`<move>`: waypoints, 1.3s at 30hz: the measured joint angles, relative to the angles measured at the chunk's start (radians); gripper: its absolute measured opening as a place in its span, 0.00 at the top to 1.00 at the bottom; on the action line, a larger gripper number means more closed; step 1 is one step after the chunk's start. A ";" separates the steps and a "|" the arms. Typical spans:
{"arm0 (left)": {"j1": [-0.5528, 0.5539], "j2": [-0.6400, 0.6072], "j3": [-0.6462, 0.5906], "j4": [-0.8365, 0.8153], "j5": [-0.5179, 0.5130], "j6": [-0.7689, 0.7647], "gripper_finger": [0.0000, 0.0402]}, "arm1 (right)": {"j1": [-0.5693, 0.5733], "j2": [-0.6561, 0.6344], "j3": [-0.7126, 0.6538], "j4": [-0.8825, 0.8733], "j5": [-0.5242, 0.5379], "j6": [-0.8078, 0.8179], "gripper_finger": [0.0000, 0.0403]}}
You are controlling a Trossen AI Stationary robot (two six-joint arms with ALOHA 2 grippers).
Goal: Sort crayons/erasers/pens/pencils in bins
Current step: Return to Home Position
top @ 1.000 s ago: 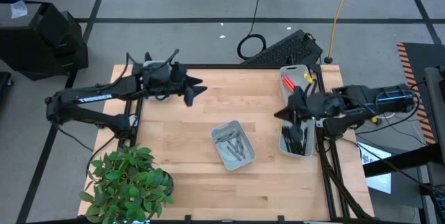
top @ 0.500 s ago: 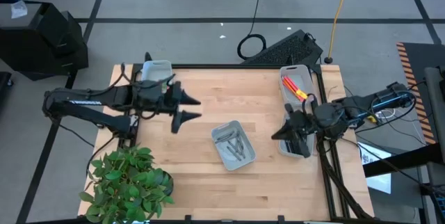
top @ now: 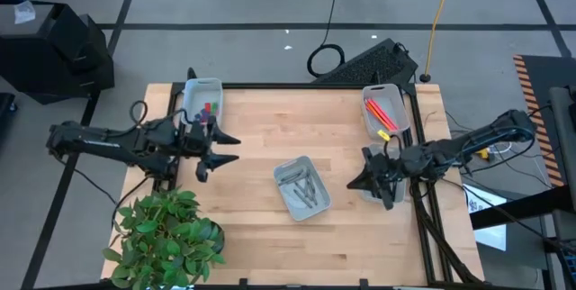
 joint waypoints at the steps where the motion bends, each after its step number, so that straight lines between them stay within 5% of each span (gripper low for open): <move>1: 0.000 -0.017 -0.023 -0.010 0.001 0.010 0.43 | -0.009 -0.010 -0.016 0.021 0.008 0.000 0.99; 5: 0.000 -0.047 -0.101 -0.021 0.001 0.005 0.43 | -0.071 -0.066 -0.073 0.013 -0.016 -0.001 0.99; 13: -0.007 -0.048 -0.244 0.092 -0.018 0.031 0.43 | -0.158 -0.246 -0.173 0.032 -0.277 -0.074 0.99; 24: -0.006 -0.077 -0.285 0.088 -0.038 0.132 0.43 | -0.158 -0.571 -0.305 0.109 -0.309 -0.243 0.99; 30: -0.006 -0.192 -0.286 -0.085 -0.038 0.132 0.43 | -0.158 -0.757 -0.394 0.132 -0.309 -0.245 0.99; 39: -0.006 -0.491 -0.314 -0.283 -0.037 0.201 0.43 | -0.157 -0.750 -0.479 0.269 -0.336 -0.214 0.99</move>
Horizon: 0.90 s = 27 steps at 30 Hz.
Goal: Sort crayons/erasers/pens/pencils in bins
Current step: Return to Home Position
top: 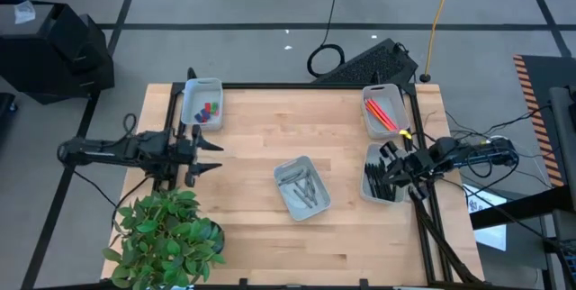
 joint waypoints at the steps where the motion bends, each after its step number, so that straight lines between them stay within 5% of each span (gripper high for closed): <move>1: 0.000 -0.038 -0.022 -0.001 0.002 0.003 0.43 | 0.000 0.001 0.000 -0.006 0.000 -0.008 0.99; 6: 0.000 -0.180 -0.168 0.073 0.048 -0.027 0.43 | 0.000 0.001 -0.001 -0.063 0.001 -0.004 0.99; 27: 0.008 -0.117 -0.213 0.176 0.041 0.049 0.43 | 0.000 0.023 -0.005 -0.092 0.004 0.060 0.99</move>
